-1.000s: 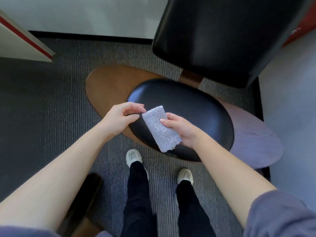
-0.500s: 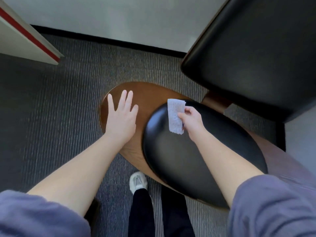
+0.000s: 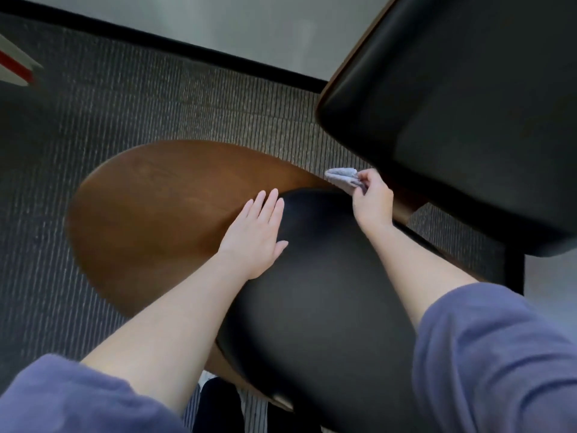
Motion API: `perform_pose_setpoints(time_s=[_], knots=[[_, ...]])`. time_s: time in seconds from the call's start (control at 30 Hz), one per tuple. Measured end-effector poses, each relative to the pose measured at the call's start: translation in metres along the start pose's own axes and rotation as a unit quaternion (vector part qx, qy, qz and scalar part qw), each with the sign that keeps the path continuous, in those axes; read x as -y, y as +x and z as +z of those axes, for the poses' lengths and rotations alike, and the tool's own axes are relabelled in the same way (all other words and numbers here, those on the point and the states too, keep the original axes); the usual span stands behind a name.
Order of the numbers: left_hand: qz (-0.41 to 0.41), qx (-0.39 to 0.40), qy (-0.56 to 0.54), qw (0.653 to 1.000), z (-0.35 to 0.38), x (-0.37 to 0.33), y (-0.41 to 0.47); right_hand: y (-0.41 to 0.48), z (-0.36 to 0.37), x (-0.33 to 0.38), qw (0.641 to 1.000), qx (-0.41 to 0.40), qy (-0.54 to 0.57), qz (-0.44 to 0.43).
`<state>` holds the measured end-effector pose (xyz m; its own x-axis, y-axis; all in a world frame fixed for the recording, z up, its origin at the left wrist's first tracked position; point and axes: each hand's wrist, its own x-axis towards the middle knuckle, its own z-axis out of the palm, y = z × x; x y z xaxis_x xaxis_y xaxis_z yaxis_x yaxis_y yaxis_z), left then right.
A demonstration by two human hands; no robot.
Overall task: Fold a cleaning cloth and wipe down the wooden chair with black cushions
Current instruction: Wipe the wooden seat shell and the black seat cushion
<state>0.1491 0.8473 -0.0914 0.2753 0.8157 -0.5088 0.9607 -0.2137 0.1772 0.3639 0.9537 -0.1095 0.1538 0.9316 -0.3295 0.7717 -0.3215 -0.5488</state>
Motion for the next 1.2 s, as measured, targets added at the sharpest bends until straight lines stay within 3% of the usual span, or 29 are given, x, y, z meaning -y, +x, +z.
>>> perform_pose_setpoints(time_s=[0.13, 0.27, 0.4, 0.57, 0.77, 0.93, 1.1, 1.2], knots=[[0.015, -0.067, 0.011, 0.998, 0.013, -0.002, 0.013, 0.017, 0.002, -0.021, 0.998, -0.003, -0.047, -0.038], [0.02, -0.076, 0.004, 0.997, 0.018, 0.0, 0.013, 0.016, 0.01, -0.045, 0.982, 0.049, -0.166, -0.077], [0.012, -0.085, 0.014, 0.996, 0.019, -0.001, 0.013, 0.023, 0.018, -0.046, 0.974, 0.042, -0.22, -0.031], [0.002, -0.084, 0.024, 0.996, 0.021, -0.002, 0.014, 0.024, 0.037, -0.014, 0.963, 0.087, -0.184, -0.174], [0.0, -0.082, 0.02, 0.996, 0.02, -0.002, 0.014, 0.043, 0.015, -0.041, 0.96, 0.109, -0.257, -0.029], [0.003, -0.087, 0.013, 0.996, 0.02, -0.002, 0.015, 0.038, 0.033, -0.012, 0.969, 0.135, -0.183, -0.099], [0.006, -0.098, 0.007, 0.995, 0.021, -0.002, 0.015, 0.041, 0.032, -0.025, 0.972, 0.089, -0.203, 0.073], [0.009, -0.098, 0.007, 0.995, 0.022, -0.001, 0.014, 0.038, 0.043, 0.001, 0.978, 0.102, -0.18, 0.028]])
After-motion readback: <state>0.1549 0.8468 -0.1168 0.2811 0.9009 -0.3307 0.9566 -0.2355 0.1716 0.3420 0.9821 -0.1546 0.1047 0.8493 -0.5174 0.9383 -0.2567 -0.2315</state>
